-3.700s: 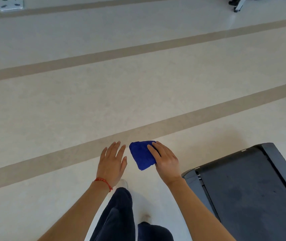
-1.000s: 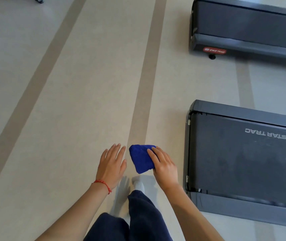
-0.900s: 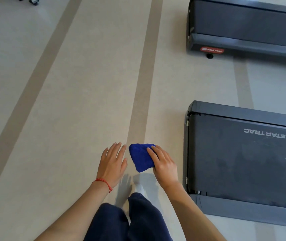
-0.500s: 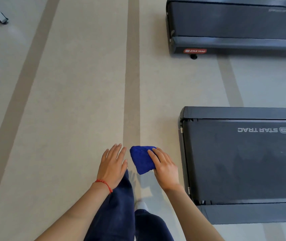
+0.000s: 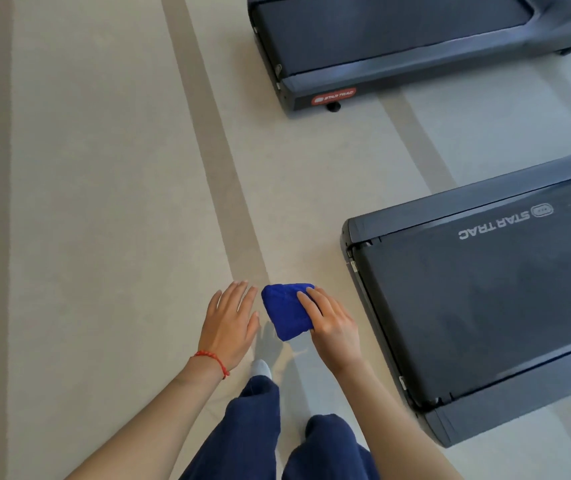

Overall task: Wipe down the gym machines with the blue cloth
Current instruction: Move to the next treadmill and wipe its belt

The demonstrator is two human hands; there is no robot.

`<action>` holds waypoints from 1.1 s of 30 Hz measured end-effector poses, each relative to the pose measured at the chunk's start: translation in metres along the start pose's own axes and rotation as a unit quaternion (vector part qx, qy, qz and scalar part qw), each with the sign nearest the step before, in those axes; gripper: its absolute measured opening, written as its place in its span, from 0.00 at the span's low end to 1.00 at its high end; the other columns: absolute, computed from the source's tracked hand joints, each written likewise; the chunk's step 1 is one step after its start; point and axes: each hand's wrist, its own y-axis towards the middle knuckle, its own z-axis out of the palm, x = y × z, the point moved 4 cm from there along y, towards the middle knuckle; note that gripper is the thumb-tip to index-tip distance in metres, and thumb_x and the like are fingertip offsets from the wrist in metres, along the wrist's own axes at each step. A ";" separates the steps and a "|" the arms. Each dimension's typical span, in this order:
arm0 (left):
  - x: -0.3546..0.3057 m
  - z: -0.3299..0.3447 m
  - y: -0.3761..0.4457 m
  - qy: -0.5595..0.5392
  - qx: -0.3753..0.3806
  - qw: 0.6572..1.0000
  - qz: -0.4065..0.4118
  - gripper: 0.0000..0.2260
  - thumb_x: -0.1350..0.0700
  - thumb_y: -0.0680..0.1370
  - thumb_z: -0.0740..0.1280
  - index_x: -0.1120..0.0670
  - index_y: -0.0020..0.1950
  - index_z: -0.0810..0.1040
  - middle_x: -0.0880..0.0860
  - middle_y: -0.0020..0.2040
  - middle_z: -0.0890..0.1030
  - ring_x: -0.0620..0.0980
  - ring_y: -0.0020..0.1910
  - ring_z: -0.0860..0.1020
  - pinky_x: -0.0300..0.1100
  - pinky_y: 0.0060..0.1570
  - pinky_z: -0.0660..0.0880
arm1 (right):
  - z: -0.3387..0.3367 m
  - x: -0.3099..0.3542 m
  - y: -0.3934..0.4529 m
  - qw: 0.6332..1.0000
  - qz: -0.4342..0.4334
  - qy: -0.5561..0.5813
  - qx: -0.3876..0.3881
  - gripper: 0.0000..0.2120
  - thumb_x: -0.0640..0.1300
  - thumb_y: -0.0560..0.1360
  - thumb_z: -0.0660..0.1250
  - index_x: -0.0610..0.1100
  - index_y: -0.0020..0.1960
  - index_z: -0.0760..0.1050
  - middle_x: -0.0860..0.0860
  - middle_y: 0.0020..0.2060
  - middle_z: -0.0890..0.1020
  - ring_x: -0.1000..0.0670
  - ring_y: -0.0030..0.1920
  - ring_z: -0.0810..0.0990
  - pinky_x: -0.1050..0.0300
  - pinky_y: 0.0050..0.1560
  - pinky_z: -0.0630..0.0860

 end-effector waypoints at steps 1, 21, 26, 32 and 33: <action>0.001 -0.001 0.009 -0.001 0.006 1.000 0.006 0.22 0.52 0.77 0.51 0.61 0.59 0.78 0.59 0.58 0.79 0.58 0.57 0.77 0.56 0.53 0.74 | 0.000 -0.002 0.005 1.000 0.011 0.000 0.004 0.29 0.31 0.58 0.78 0.42 0.57 0.78 0.45 0.52 0.82 0.44 0.52 0.81 0.53 0.46 0.80; -0.104 0.018 0.143 0.011 0.065 0.985 0.159 0.23 0.52 0.78 0.50 0.62 0.59 0.78 0.61 0.57 0.79 0.59 0.56 0.78 0.57 0.53 0.75 | -0.038 -0.126 0.014 0.976 0.214 -0.020 -0.021 0.30 0.33 0.56 0.80 0.43 0.57 0.78 0.46 0.53 0.82 0.45 0.54 0.81 0.50 0.49 0.80; -0.149 0.023 0.175 0.022 0.073 0.978 0.193 0.24 0.51 0.80 0.47 0.62 0.59 0.78 0.61 0.57 0.79 0.60 0.56 0.77 0.57 0.53 0.74 | -0.054 -0.166 0.008 0.965 0.255 -0.024 -0.052 0.30 0.32 0.55 0.80 0.41 0.56 0.78 0.45 0.52 0.82 0.44 0.53 0.81 0.49 0.50 0.79; -0.195 0.035 0.201 0.053 0.087 0.961 0.257 0.22 0.52 0.76 0.52 0.61 0.59 0.78 0.60 0.57 0.79 0.59 0.56 0.78 0.56 0.53 0.73 | -0.064 -0.205 -0.011 0.947 0.303 -0.033 -0.102 0.27 0.29 0.57 0.77 0.40 0.55 0.79 0.45 0.52 0.82 0.44 0.53 0.81 0.50 0.49 0.80; -0.203 0.037 0.204 0.059 0.093 0.957 0.269 0.22 0.52 0.76 0.52 0.61 0.59 0.78 0.60 0.57 0.79 0.58 0.56 0.78 0.56 0.53 0.74 | -0.065 -0.211 -0.015 0.943 0.313 -0.036 -0.107 0.27 0.29 0.57 0.77 0.40 0.55 0.79 0.44 0.51 0.82 0.43 0.53 0.81 0.50 0.49 0.79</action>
